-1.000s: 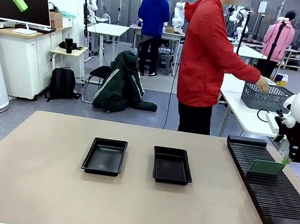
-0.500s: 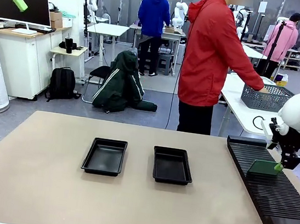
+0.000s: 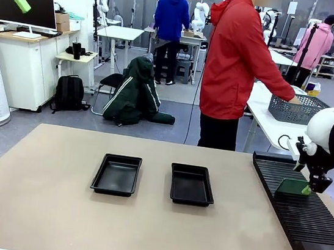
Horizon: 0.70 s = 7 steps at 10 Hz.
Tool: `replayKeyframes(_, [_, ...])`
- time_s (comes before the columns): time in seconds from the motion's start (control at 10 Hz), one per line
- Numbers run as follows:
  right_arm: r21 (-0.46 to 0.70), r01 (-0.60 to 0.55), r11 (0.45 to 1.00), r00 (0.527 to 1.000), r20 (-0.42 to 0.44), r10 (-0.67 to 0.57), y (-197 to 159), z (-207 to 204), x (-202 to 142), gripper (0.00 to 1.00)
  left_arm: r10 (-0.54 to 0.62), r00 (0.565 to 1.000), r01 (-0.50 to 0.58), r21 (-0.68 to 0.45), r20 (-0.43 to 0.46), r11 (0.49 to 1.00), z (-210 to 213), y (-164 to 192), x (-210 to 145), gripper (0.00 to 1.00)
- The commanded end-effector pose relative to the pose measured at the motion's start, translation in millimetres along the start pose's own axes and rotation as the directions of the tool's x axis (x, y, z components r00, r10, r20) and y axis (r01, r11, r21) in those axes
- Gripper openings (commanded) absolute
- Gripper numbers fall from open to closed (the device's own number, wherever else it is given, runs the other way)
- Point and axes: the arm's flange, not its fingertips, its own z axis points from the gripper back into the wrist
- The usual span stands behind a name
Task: Inspect and transfer BCBs to ESD trays.
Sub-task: Pick up the Blank PCB from the PCB Rack and place it in the left ESD tray.
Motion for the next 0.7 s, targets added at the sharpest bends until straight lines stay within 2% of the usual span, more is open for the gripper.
replayKeyframes(0.0, [-0.005, -0.002, 1.000, 1.000, 0.001, 0.002, 1.4, 3.3, 0.4, 1.00, 0.001, 1.000, -0.001, 0.000, -0.001, 1.000, -1.5, 0.3, -1.7, 1.00])
replayKeyframes(0.6, [0.006, -0.022, 1.000, 0.999, -0.024, 0.022, -0.1, 0.2, 4.5, 1.00, 0.001, 1.000, -0.001, 0.000, -0.001, 1.000, -1.5, 0.3, -1.7, 1.00])
